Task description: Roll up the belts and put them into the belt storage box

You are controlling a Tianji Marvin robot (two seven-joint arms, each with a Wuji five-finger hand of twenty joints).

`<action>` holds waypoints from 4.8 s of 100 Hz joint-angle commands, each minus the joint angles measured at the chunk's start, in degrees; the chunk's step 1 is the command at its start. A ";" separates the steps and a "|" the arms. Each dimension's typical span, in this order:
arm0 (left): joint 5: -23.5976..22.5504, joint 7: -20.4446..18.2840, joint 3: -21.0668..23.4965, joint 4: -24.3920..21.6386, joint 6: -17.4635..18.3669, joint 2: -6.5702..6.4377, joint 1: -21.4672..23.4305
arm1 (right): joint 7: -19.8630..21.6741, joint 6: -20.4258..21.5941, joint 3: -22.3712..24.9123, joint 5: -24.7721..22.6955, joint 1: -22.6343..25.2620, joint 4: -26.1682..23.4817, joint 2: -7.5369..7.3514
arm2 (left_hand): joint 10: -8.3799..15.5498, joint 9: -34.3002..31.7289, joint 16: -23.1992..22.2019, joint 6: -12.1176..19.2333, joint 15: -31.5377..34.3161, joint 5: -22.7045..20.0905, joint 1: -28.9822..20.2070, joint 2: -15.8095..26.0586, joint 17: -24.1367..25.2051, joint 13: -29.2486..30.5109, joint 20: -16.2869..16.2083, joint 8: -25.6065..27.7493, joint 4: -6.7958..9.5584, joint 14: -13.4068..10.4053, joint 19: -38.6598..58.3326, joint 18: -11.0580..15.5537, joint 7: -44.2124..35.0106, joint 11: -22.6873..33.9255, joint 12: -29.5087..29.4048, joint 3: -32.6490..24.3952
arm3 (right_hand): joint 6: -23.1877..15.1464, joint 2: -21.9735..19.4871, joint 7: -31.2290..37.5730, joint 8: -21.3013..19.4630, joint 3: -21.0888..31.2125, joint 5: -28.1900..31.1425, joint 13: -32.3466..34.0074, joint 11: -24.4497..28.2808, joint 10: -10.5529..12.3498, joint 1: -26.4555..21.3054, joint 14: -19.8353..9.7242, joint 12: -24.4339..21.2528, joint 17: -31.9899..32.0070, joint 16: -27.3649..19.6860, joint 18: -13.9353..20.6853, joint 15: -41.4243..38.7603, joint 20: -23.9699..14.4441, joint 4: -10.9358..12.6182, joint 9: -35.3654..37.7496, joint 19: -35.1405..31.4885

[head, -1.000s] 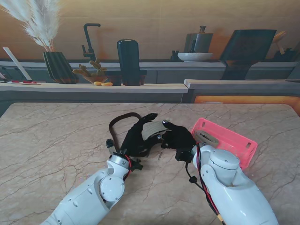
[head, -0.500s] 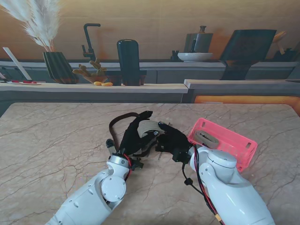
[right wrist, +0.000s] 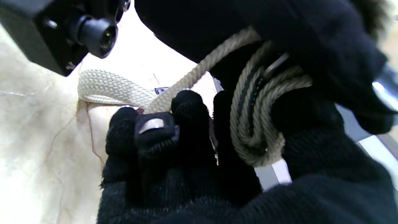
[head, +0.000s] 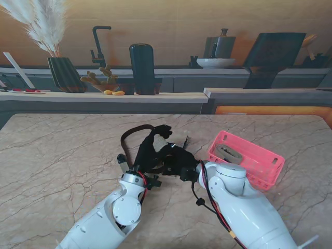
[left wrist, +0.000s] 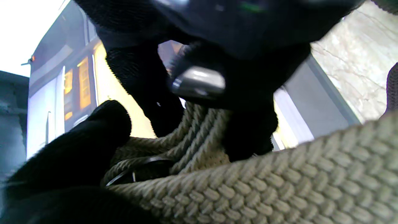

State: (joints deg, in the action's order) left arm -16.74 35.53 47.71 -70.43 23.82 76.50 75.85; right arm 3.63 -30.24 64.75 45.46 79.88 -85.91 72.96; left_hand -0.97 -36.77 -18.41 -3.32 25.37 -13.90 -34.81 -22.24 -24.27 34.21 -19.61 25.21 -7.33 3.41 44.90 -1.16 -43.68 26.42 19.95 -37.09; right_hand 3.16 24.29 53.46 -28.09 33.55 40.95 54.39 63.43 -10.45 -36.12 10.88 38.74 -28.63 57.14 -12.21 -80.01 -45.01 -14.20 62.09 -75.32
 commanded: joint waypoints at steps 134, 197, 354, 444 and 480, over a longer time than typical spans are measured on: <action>16.38 -7.17 5.24 -9.79 -5.23 0.29 5.92 | -6.49 7.34 -2.42 -33.93 -0.01 1.44 -1.14 | -2.44 -13.10 -4.23 6.42 9.20 -13.34 -35.88 21.21 3.49 8.69 -6.67 -1.26 2.86 3.49 12.18 -8.74 -11.14 4.62 1.81 39.41 | -2.52 2.66 -18.00 -7.09 11.41 -2.63 -12.21 -16.75 -4.30 8.49 0.75 -9.92 11.26 -13.37 -4.01 27.22 5.26 8.76 -15.63 17.22; -7.40 -4.99 0.50 0.74 -7.91 -2.22 -2.28 | -10.52 32.50 1.19 -67.60 8.96 -8.51 -6.56 | 3.89 -27.38 -26.19 -4.49 66.10 -8.57 -1.89 -4.73 -30.28 38.82 -7.75 -1.36 3.86 -2.71 58.71 -9.91 5.40 43.89 32.03 -1.80 | -0.63 3.67 -18.95 -6.26 2.84 -0.02 -9.52 -18.58 -3.84 20.39 0.78 -10.79 9.10 -14.29 -6.04 28.76 5.73 8.29 -12.36 17.10; -10.38 -6.22 1.41 -0.11 -3.81 -3.67 -1.56 | 1.64 17.20 0.02 -41.91 4.14 -9.21 -5.78 | -4.02 8.22 -16.97 0.93 4.30 1.19 7.67 -5.56 10.44 -1.55 -10.68 -9.31 2.96 5.61 13.10 -14.60 19.42 -2.08 7.78 3.19 | -3.22 8.00 3.47 9.54 20.74 9.52 3.42 -14.84 -5.83 -9.56 3.33 -9.01 1.81 -11.70 -2.96 18.97 4.39 1.14 4.01 5.36; -11.39 -6.92 0.33 -0.17 -1.15 -3.96 -1.39 | -0.17 18.05 8.01 -28.26 11.38 -16.57 -4.86 | -1.98 -8.97 -14.82 1.08 9.67 -10.23 -5.93 2.46 1.12 11.95 -11.23 0.93 2.20 3.37 18.15 -10.10 4.58 4.67 6.21 2.38 | -4.77 5.90 3.67 4.82 19.66 7.49 4.82 -11.66 -4.57 -9.78 0.13 -5.54 -2.63 -9.43 -1.94 17.30 4.24 1.11 2.27 5.12; -0.14 -17.36 1.82 -4.63 -4.41 -4.73 0.74 | -3.68 25.92 3.62 -44.54 8.61 -11.74 -5.44 | -3.30 -25.21 -27.31 -1.68 41.24 -18.80 -38.30 16.97 -12.22 29.94 -17.76 10.11 2.49 2.92 42.84 -14.66 -13.33 24.72 23.13 38.84 | -5.54 9.18 1.84 7.80 15.08 4.99 3.16 -16.50 -1.91 -6.90 -1.30 -8.49 -2.90 -11.80 -0.91 22.98 4.79 1.24 0.99 6.65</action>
State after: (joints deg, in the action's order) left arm -16.64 18.05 49.51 -74.48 19.15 71.95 76.37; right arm -0.22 -4.95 68.83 0.69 88.48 -97.94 67.54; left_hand -9.17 -55.85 -42.28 -6.44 61.22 -31.57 -63.34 -16.61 -35.60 60.90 -35.34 33.07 -6.67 8.73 83.78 -15.05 -52.72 41.86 39.62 5.66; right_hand 8.77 34.35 45.99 -18.56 46.74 42.51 57.11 48.66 -13.56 -40.17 14.13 31.33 -30.04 46.55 -16.49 -59.95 -39.87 -14.11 64.31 -66.99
